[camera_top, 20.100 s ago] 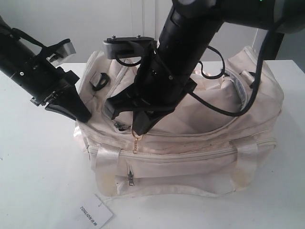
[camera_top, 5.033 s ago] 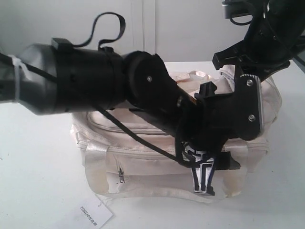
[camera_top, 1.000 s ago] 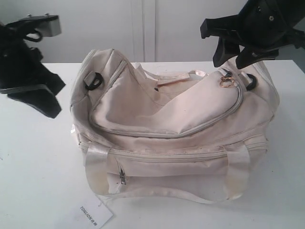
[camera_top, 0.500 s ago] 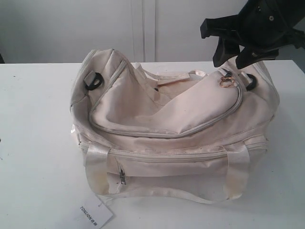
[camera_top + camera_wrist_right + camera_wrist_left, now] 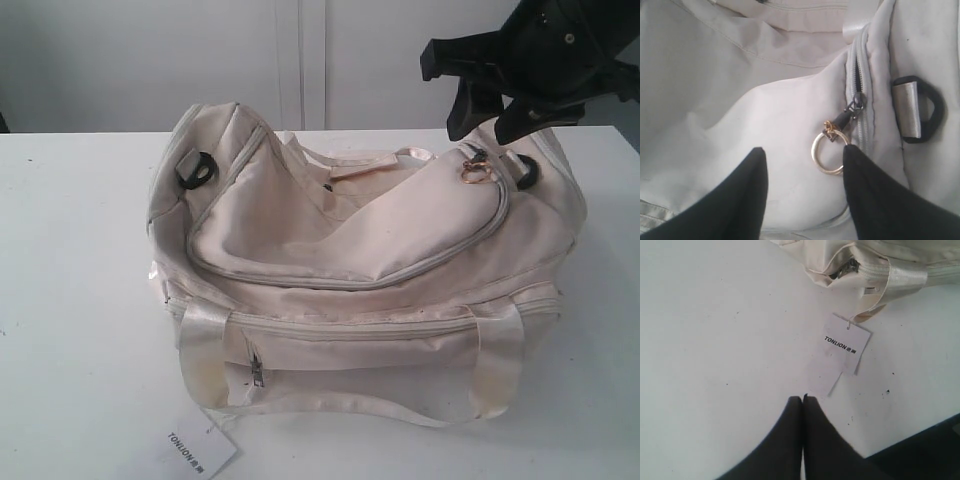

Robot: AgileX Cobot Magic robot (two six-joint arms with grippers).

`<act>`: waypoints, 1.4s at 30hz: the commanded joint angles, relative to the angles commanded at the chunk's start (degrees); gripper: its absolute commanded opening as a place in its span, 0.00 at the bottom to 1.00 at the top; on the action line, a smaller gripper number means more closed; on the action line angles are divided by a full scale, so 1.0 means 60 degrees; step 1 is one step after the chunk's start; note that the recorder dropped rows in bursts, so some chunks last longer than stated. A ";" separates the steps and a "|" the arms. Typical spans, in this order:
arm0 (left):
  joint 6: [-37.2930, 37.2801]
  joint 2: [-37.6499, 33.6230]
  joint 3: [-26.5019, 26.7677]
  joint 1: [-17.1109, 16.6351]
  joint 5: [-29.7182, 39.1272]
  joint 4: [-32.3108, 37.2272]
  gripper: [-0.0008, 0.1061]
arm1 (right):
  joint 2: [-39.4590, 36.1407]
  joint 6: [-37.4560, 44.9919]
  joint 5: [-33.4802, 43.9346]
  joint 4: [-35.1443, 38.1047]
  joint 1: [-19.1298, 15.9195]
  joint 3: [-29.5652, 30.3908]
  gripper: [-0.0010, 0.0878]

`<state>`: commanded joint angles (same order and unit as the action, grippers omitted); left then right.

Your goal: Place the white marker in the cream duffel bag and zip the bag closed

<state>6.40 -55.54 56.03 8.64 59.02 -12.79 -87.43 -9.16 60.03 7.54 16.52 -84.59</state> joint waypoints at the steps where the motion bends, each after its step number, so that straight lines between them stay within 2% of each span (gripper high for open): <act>1: 0.0000 0.0162 -0.0018 0.0000 -0.0159 0.0020 0.01 | 0.0000 0.0000 0.0000 0.0000 0.0000 0.0000 0.51; 3: 0.0000 0.0884 -0.0271 -0.0025 -0.0871 0.0020 0.01 | 0.0000 0.0000 -0.0025 0.0000 0.0000 0.0000 0.51; 5: -0.0019 0.1836 -0.0782 -0.0499 -0.1366 0.0001 0.01 | 0.0000 0.0000 -0.0025 0.0000 0.0000 0.0000 0.51; 7: -0.0019 0.3135 -0.1694 -0.1350 -0.1659 0.0001 0.01 | 0.0000 0.0000 -0.0025 0.0000 0.0000 0.0000 0.51; 9: -0.0019 0.3970 -0.2437 -0.1563 -0.2138 0.0079 0.01 | 0.0000 0.0000 -0.0025 0.0000 0.0000 0.0000 0.51; 12: -0.0037 0.5263 -0.3655 -0.1581 -0.3289 0.0036 0.01 | 0.0000 0.0000 -0.0025 0.0000 0.0000 0.0000 0.51; 15: -0.0037 0.6501 -0.5294 -0.1581 -0.4607 0.0036 0.01 | 0.0000 0.0000 -0.0025 0.0000 0.0000 0.0000 0.51; 20: -0.0037 0.7488 -0.7139 -0.1266 -0.6457 0.0036 0.01 | 0.0000 0.0000 -0.0025 0.0000 0.0000 0.0000 0.51; 23: -0.0018 0.8124 -0.7997 -0.0899 -0.7197 0.0127 0.01 | 0.0000 0.0000 -0.0025 0.0000 0.0000 0.0000 0.51; 26: 0.0001 0.8829 -0.8731 -0.0635 -0.7425 0.0156 0.01 | 0.0000 0.0000 -0.0025 0.0000 0.0000 0.0000 0.51; 30: 0.0001 0.9257 -0.9338 -0.0615 -0.7405 0.0237 0.01 | 0.0000 0.0000 -0.0025 0.0000 0.0000 0.0000 0.51; 42: 0.0173 0.9257 -0.9338 -0.0641 -0.7474 0.0508 0.01 | 0.0000 0.0000 -0.0026 0.0000 0.0000 0.0000 0.51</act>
<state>7.44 0.00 0.00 4.79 14.18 -9.74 -87.43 -9.16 59.87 7.54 16.52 -84.59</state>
